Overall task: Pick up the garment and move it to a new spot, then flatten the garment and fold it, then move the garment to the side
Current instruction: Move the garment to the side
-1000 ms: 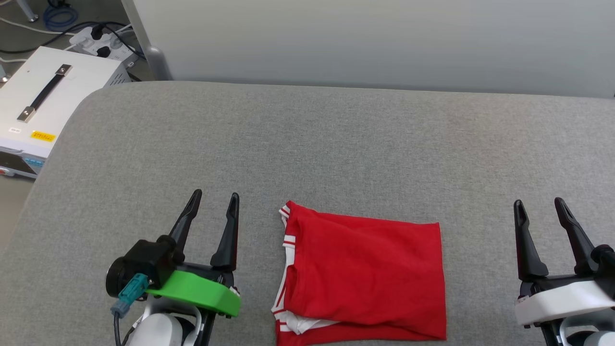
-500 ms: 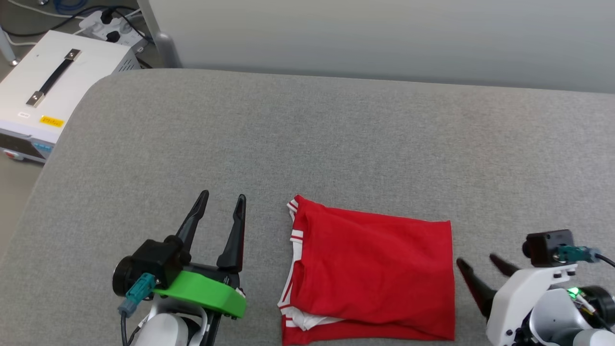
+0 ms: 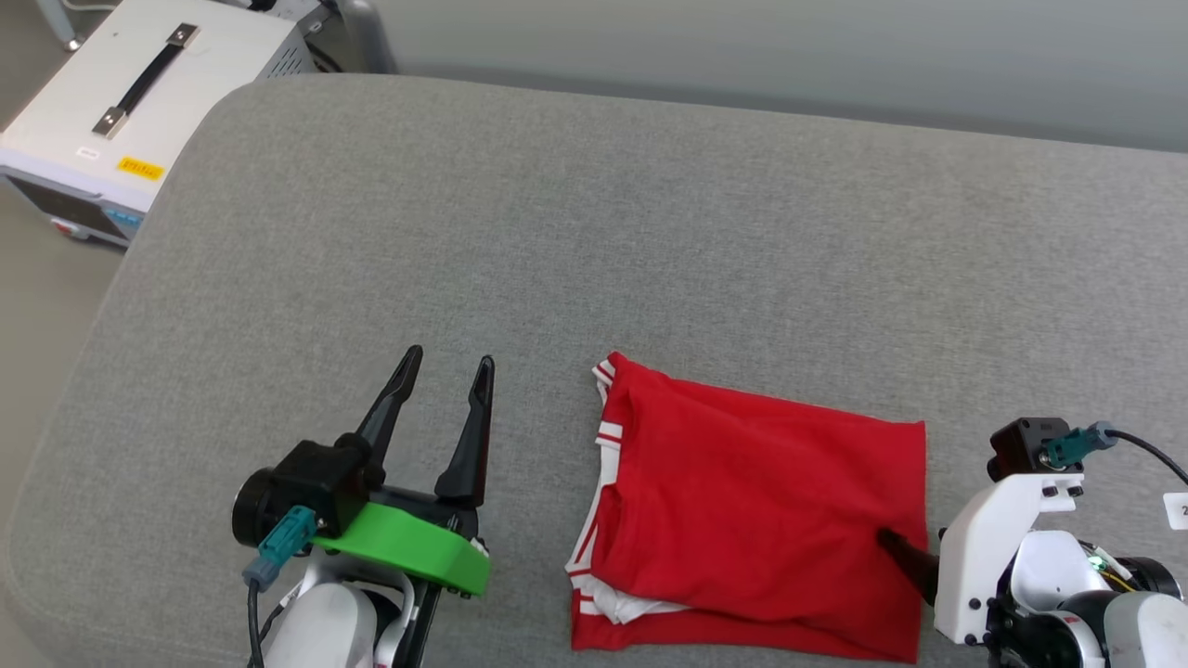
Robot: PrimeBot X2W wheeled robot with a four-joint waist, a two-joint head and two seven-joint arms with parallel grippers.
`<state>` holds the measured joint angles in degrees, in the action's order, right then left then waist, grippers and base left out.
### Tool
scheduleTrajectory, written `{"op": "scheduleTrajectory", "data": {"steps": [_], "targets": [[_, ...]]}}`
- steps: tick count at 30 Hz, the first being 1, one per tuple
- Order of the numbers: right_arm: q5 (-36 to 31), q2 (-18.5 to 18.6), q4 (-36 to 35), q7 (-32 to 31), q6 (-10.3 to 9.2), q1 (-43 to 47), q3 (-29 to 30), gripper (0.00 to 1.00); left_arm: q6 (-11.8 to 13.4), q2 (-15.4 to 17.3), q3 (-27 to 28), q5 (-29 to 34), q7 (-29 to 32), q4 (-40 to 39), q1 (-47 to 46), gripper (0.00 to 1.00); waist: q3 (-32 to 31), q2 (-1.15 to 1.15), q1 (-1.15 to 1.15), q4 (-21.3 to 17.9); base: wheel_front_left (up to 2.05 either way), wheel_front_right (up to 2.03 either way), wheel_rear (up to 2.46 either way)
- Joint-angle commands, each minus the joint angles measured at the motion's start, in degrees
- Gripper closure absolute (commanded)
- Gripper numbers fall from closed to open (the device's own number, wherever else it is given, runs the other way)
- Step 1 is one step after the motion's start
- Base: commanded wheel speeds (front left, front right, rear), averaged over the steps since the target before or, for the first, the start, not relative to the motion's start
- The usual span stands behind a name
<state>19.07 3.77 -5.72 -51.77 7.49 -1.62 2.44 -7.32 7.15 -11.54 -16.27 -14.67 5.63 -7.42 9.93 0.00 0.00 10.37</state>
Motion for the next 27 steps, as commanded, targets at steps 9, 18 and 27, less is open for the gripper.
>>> {"op": "scheduleTrajectory", "data": {"steps": [9,18,27], "targets": [[0.8,-0.8,6.8,-0.8,0.0,-1.8,-1.1,0.0,-0.2,-0.1,-0.7,-0.1,-0.3,0.3,-1.9,0.0,2.7,0.0,0.0,2.6,0.0,0.0,0.0],[-0.9,-0.9,10.4,1.6,0.0,-1.9,-4.9,1.0,-0.2,0.2,-1.0,0.1,-0.3,1.2,-2.2,0.0,2.2,0.0,0.0,2.0,0.0,0.0,0.0],[-3.4,5.5,5.8,5.2,0.0,-4.2,-9.8,1.0,-0.2,0.7,-1.1,0.1,-0.3,1.4,-1.5,0.0,0.0,0.0,0.0,-2.2,0.0,0.0,0.0]]}}
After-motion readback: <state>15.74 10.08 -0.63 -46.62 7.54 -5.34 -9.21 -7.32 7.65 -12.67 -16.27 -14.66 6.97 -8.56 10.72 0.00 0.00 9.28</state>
